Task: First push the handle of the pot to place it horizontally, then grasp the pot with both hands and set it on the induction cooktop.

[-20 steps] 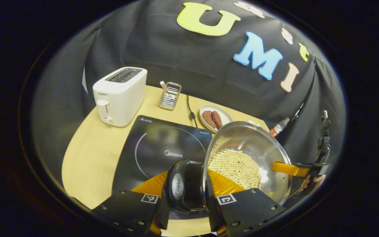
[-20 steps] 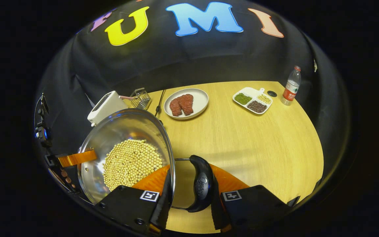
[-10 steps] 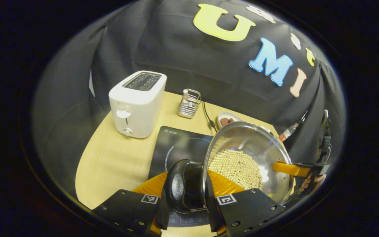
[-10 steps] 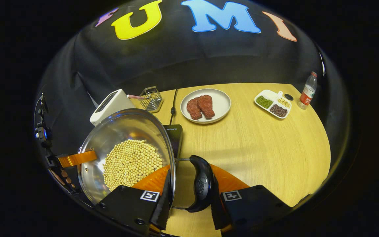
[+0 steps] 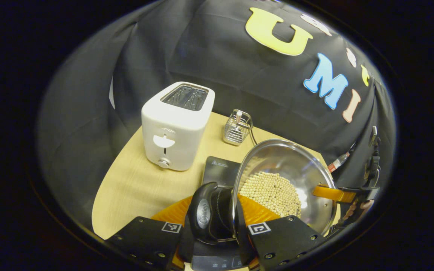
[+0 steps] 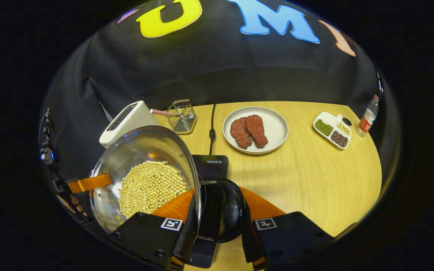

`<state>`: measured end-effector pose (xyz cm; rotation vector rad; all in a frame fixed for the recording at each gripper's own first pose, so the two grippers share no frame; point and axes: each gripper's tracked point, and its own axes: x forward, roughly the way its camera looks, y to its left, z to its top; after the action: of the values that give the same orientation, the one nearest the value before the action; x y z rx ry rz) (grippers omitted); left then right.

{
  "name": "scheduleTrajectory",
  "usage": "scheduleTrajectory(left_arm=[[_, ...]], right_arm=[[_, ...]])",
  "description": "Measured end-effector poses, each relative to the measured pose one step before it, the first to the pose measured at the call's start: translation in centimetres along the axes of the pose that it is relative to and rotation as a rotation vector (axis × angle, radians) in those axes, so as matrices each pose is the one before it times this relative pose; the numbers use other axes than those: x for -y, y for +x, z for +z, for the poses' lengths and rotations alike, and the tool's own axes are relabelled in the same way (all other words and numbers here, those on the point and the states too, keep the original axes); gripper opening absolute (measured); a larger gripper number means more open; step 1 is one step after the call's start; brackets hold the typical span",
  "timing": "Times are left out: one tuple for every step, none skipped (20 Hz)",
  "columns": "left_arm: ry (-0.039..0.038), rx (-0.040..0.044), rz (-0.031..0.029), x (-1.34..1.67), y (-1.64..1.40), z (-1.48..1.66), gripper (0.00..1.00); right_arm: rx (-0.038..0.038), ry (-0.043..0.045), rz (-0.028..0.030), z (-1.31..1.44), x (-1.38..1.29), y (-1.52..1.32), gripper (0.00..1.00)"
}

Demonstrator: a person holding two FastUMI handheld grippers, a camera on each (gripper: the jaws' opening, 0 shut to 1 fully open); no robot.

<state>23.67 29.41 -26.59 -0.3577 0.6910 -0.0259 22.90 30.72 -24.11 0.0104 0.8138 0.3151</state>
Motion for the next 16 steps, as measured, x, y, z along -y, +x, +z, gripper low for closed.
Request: scheduleTrajectory(left_arm=[[0.00846,-0.00287,-0.00267,-0.196,0.55,0.193,0.49],[0.00875,-0.00216,-0.00291,-0.197,0.58,0.146,0.49],[0.00512,-0.00502,-0.00276,-0.121,0.589,0.038,0.49],[-0.00031,-0.00521,-0.00407,-0.014,0.538,0.026,0.49],[-0.00065,-0.00699,-0.004,0.077,0.381,-0.226,0.48],[0.00244,-0.00511,-0.00297,-0.04,0.43,-0.067,0.53],[0.0053,-0.00782,0.00092,-0.161,0.332,-0.071,0.53],[0.00765,-0.00598,0.00356,-0.179,0.343,-0.079,0.53],[0.00421,-0.00665,0.0047,0.053,0.108,-0.069,0.53],[0.00479,-0.01062,0.00485,-0.113,0.304,-0.216,0.53],[0.00026,-0.01777,0.00359,-0.215,0.197,-0.522,0.53],[0.00065,0.0164,-0.00401,0.162,-0.225,0.404,0.53],[0.01359,-0.00169,0.00365,-0.261,0.371,-0.137,0.53],[-0.00525,-0.00239,-0.00148,-0.185,-0.191,-0.237,0.45],[-0.01635,0.01429,-0.0035,0.116,0.258,0.023,0.49],[-0.00664,-0.00322,-0.0027,0.027,0.013,-0.155,0.49]], right_arm=[[-0.0055,0.00718,-0.00078,-0.003,-0.014,0.579,0.55],[-0.00327,0.0045,-0.00438,-0.059,0.103,0.432,0.55],[-0.00164,0.00042,-0.00649,0.03,0.116,0.444,0.55],[-0.00193,0.00149,-0.00648,-0.045,0.219,0.244,0.55],[-0.00127,0.00486,-0.00418,-0.027,0.178,0.236,0.55],[-0.00367,0.00558,-0.00275,-0.108,0.061,0.296,0.52],[-0.00851,0.00264,-0.00102,-0.179,0.092,0.367,0.52],[-0.00802,0.00382,0.00057,-0.218,-0.038,0.157,0.52],[-0.00823,0.00095,0.00148,-0.188,-0.012,0.193,0.52],[-0.01398,0.00093,-0.00003,-0.4,-0.009,0.287,0.55],[-0.02178,-0.00053,-0.00269,-0.42,0.061,0.244,0.55],[0.00452,0.00338,0.00392,0.075,-0.043,0.198,0.55],[0.00374,0.00421,0.00415,0.17,-0.091,0.002,0.54],[0.00571,-0.00075,0.00221,-0.111,0.086,0.213,0.57],[0.0007,-0.00525,0.00233,-0.013,0.002,0.256,0.54],[0.00502,-0.00307,0.00274,0.081,0.1,-0.284,0.57]])
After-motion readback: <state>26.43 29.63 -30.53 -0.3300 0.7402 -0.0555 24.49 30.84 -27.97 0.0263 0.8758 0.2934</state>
